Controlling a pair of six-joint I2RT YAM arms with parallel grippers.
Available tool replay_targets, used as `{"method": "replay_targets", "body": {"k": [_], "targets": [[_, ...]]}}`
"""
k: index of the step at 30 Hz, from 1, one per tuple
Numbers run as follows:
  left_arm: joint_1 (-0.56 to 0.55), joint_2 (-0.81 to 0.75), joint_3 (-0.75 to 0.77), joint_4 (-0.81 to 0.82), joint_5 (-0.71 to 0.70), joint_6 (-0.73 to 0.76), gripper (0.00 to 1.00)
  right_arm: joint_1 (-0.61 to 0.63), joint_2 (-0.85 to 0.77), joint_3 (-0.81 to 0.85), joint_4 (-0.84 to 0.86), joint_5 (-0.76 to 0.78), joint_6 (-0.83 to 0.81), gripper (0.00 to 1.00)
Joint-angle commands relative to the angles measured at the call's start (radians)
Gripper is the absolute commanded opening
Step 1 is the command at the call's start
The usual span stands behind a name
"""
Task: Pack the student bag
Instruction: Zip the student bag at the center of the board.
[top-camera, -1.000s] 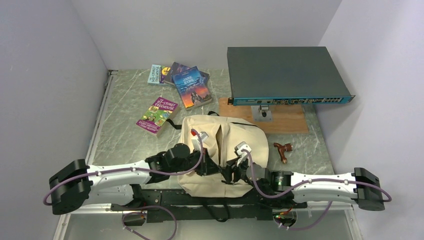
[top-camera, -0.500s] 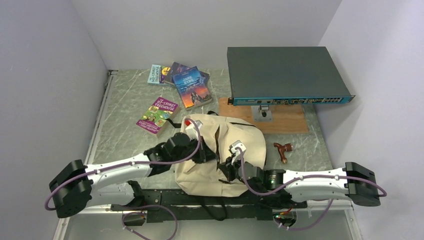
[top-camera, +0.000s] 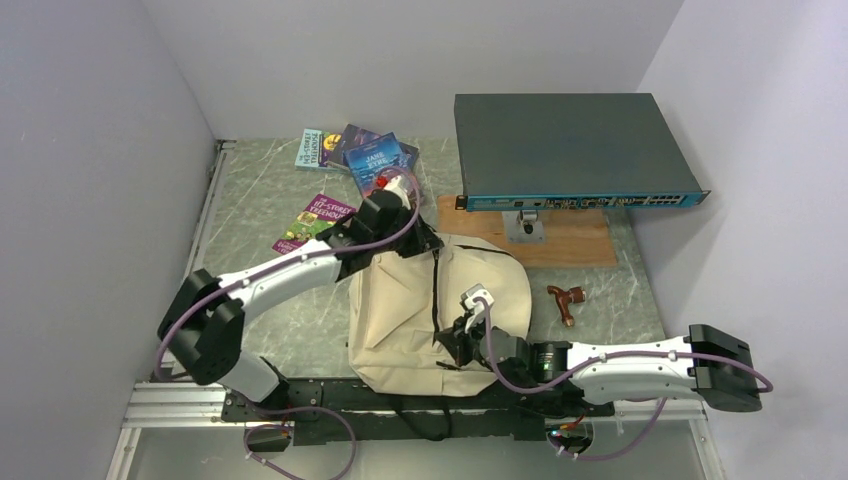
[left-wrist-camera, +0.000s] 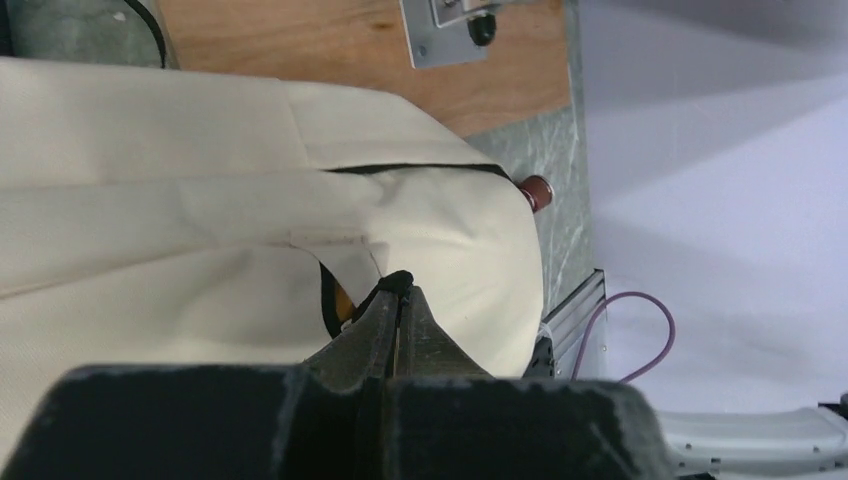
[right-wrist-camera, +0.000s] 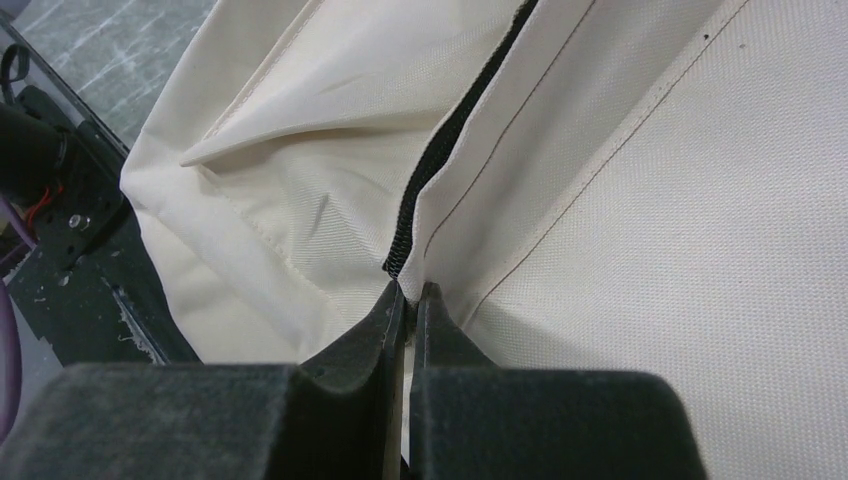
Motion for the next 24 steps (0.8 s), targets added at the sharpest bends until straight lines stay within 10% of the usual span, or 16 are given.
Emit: {"method": "replay_targets", "body": {"k": [1, 6, 13, 24], "targets": [[0.056, 0.056, 0.123, 0.030, -0.004, 0.032, 0.00, 0.022, -0.028, -0.020, -0.023, -0.063, 0.035, 0.00], [0.073, 0.043, 0.110, 0.004, 0.047, 0.091, 0.00, 0.021, -0.070, 0.004, -0.075, -0.011, 0.056, 0.03], [0.073, -0.178, -0.126, 0.050, 0.100, 0.162, 0.66, 0.007, -0.153, 0.157, -0.416, 0.152, 0.126, 0.50], [-0.252, -0.126, -0.123, -0.124, -0.103, 0.194, 0.89, -0.021, -0.242, 0.350, -0.879, 0.206, 0.340, 0.60]]}}
